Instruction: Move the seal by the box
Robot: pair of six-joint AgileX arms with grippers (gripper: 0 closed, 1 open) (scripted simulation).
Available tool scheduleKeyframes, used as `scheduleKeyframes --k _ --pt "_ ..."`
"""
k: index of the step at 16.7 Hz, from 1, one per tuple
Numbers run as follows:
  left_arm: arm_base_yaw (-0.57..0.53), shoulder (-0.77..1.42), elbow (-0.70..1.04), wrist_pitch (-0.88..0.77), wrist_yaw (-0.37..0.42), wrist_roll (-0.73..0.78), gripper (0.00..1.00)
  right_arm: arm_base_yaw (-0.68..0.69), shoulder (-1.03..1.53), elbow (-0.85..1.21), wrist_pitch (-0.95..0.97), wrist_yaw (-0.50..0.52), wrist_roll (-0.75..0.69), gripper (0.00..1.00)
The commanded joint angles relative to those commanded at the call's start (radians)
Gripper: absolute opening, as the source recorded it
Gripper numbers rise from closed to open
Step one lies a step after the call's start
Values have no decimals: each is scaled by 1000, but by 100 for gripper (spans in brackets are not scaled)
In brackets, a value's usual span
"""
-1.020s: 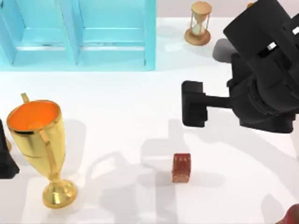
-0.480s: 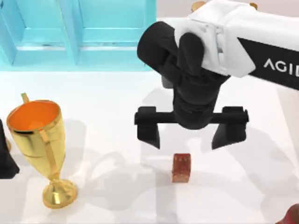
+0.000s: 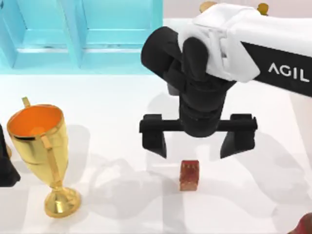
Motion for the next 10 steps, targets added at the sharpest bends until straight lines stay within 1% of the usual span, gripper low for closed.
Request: scheduleKeyframes --k 2,7,10 --pt "0 0 0 0 0 0 100 2 17 -44 57 0 0 100" --pt "0 0 0 0 0 0 100 5 80 -200 293 0 4 100" --pt "0 0 0 0 0 0 100 6 98 -243 344 1 6 100"
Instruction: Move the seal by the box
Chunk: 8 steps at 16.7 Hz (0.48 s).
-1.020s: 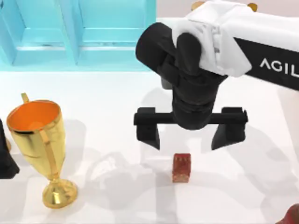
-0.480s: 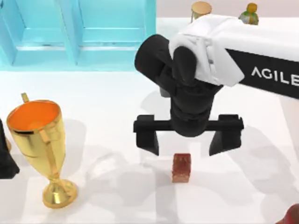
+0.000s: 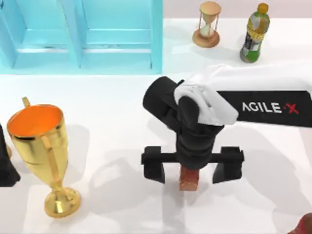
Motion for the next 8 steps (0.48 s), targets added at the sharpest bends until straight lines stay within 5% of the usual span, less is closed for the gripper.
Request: scheduleKeyframes --k 3,8 --pt "0 0 0 0 0 0 100 0 0 0 0 0 0 100" --pt "0 0 0 0 0 0 100 0 0 0 0 0 0 62"
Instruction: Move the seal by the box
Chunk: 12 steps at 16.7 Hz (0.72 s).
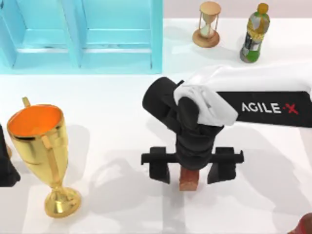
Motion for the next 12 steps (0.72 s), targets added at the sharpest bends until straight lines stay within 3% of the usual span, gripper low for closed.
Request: scheduleKeyframes --k 8,12 --pt "0 0 0 0 0 0 100 0 0 0 0 0 0 2" --pt "0 0 0 0 0 0 100 0 0 0 0 0 0 0"
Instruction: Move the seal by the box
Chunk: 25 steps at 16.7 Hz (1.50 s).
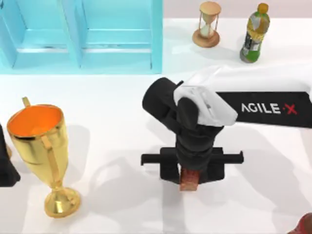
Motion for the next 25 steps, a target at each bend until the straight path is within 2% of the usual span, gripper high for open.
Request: scheduleKeyframes --k 6,14,19,22,25 --pt "0 0 0 0 0 0 100 -3 -3 3 -3 1 1 0" --pt "0 0 0 0 0 0 100 -3 -64 105 -172 0 -1 0" --pt "0 0 0 0 0 0 100 -5 -64 108 -175 -1 -2 0" --pt "0 0 0 0 0 0 100 -72 -79 127 -208 -1 -68 0" --pt "0 0 0 0 0 0 100 -221 -112 159 -277 -2 -221 0"
